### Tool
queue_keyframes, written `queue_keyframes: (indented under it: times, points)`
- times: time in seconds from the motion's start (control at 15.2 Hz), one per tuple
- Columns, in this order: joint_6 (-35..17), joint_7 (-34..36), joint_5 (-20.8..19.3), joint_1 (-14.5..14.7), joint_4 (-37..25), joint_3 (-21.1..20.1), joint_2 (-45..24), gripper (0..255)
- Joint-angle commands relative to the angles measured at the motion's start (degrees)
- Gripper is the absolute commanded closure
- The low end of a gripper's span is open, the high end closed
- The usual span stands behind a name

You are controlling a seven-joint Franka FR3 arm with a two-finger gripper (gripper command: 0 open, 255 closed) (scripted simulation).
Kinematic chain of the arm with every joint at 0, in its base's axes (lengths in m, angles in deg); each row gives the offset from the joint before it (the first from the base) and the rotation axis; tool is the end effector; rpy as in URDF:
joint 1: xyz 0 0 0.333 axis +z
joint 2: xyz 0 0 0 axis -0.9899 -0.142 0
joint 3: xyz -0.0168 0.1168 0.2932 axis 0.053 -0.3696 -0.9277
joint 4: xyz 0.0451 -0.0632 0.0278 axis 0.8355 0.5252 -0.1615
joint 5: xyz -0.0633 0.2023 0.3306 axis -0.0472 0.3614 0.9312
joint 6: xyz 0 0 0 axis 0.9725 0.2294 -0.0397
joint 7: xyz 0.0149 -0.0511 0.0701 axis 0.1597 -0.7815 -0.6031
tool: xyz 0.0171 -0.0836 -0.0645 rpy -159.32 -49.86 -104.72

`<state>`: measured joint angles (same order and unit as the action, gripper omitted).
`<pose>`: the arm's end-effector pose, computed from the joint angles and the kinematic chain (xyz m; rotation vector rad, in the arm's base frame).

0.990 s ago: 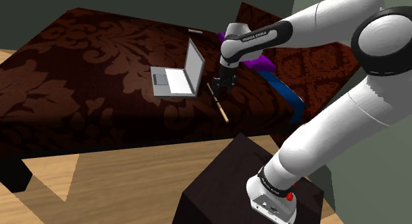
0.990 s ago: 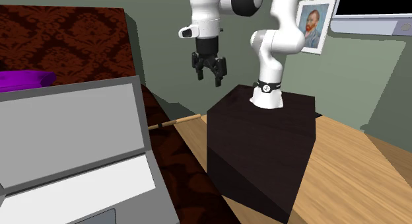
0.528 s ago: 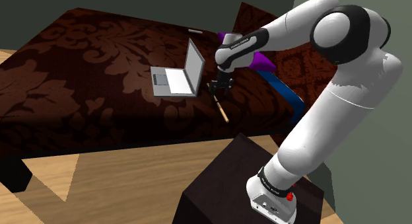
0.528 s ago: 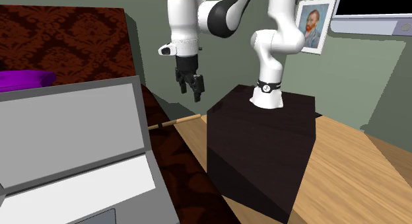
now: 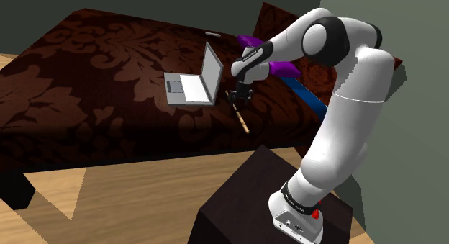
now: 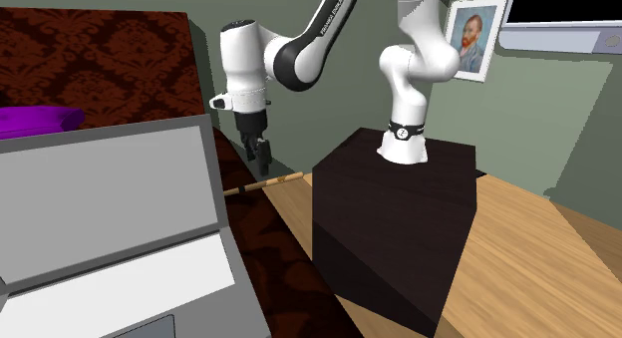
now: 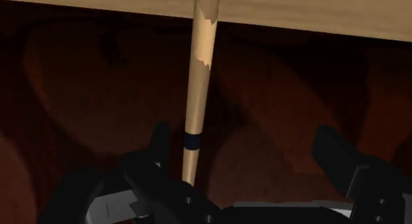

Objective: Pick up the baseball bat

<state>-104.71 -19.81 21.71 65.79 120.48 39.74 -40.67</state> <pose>0.4957 -0.2862 0.2589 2.9879 -0.8122 -0.1001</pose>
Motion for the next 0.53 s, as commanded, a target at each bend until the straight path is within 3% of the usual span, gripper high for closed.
queue_keyframes:
  times: [0.0,0.2,0.46]
  points:
    - [-0.8,-0.7,1.5,-1.5,-4.1,0.2,-4.5,0]
    - [-1.8,-1.1,3.2,-3.4,-9.0,0.2,-9.9,0]
    - [-4.0,-1.3,3.8,-3.8,-9.1,-0.3,-12.3,0]
